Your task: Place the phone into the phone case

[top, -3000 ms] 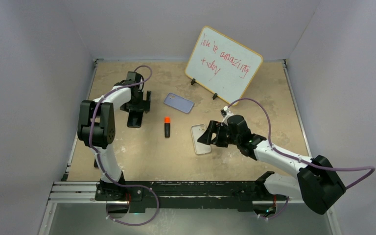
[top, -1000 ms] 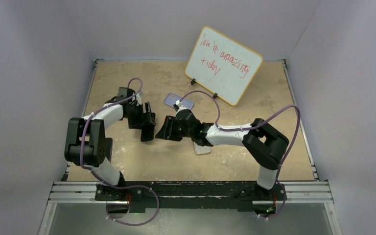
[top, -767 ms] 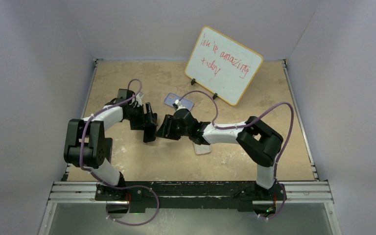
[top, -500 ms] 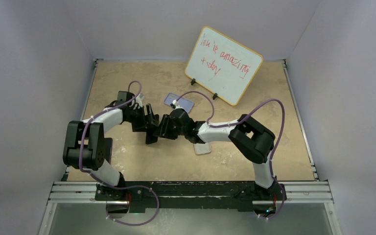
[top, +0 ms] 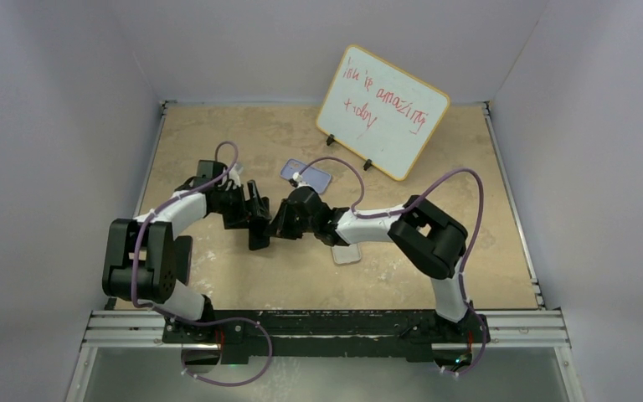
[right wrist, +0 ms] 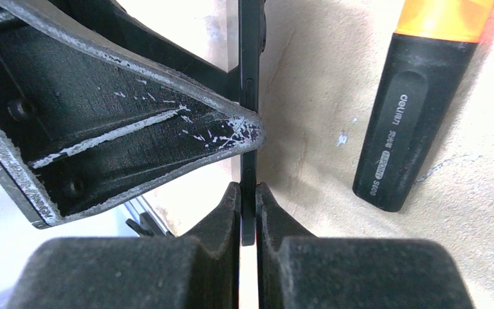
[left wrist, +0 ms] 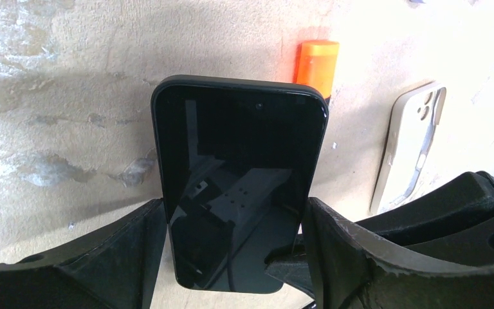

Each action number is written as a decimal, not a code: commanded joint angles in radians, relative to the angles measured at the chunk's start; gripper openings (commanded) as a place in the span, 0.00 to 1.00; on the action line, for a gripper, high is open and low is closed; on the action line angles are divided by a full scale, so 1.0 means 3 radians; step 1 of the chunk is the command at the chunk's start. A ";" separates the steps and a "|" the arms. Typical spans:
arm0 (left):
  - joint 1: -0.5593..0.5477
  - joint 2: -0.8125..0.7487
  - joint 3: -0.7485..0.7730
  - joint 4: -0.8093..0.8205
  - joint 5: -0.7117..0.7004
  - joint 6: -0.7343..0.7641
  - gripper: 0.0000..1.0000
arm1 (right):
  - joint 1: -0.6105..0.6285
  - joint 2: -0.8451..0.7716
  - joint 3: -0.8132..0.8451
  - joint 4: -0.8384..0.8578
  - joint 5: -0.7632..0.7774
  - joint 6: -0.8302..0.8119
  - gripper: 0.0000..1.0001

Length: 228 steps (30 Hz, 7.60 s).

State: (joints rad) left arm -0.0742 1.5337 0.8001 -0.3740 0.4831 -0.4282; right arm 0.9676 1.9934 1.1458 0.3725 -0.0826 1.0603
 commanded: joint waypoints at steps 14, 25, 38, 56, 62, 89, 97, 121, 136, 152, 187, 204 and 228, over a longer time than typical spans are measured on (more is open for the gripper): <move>-0.0003 -0.1184 0.0349 -0.0536 0.0335 -0.0076 0.97 | -0.0168 -0.0917 -0.0248 -0.0100 -0.0335 -0.0412 0.00; -0.0011 -0.1479 0.0177 -0.0283 0.0853 -0.0120 0.89 | -0.0618 -0.2001 -0.0826 -0.0896 -0.0229 -0.0790 0.00; -0.1096 -0.1146 -0.0361 0.0992 0.0354 -0.0844 0.71 | -0.0845 -0.2733 -0.1160 -0.1848 -0.0060 -0.1187 0.00; -0.1436 -0.0424 -0.0510 0.1766 0.0151 -0.1109 0.55 | -0.1240 -0.2376 -0.1477 -0.1400 -0.0643 -0.1464 0.00; -0.1515 -0.0246 -0.0479 0.1823 0.0116 -0.1111 0.54 | -0.1280 -0.2239 -0.1572 -0.1319 -0.0731 -0.1482 0.00; -0.1761 0.0411 -0.0296 0.2024 0.0000 -0.1139 0.42 | -0.1364 -0.1805 -0.1520 -0.1434 -0.0753 -0.1568 0.03; -0.1810 0.0489 -0.0143 0.1934 -0.0011 -0.1103 0.41 | -0.1360 -0.1903 -0.1492 -0.1732 -0.0425 -0.1571 0.13; -0.1809 0.0463 0.0225 0.1719 -0.0719 -0.0933 0.40 | -0.1379 -0.1954 -0.1056 -0.1546 0.0168 -0.1554 0.29; -0.1818 0.0840 0.0293 0.1817 -0.0904 -0.0782 0.33 | -0.1380 -0.1592 -0.1318 -0.1158 0.0033 -0.1624 0.30; -0.1818 0.0807 0.0175 0.1423 -0.0691 -0.0674 0.28 | -0.1349 -0.1700 -0.1714 -0.0818 -0.0228 -0.1485 0.24; -0.1826 0.0623 -0.0178 0.1841 -0.0115 -0.1096 0.32 | -0.1167 -0.2434 -0.2211 -0.0631 -0.0175 -0.1121 0.69; -0.1834 0.0747 -0.0227 0.2105 0.0027 -0.1212 0.26 | -0.1176 -0.1920 -0.2406 0.0369 -0.0707 -0.0808 0.80; -0.1847 0.0525 -0.0531 0.1956 0.0010 -0.1068 0.21 | -0.1252 -0.2086 -0.2660 0.1386 -0.1412 -0.0192 0.76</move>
State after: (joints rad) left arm -0.6094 1.6913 0.6735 0.2111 0.4740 -0.7555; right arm 0.5766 1.4311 0.3199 0.7223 -0.4484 1.0004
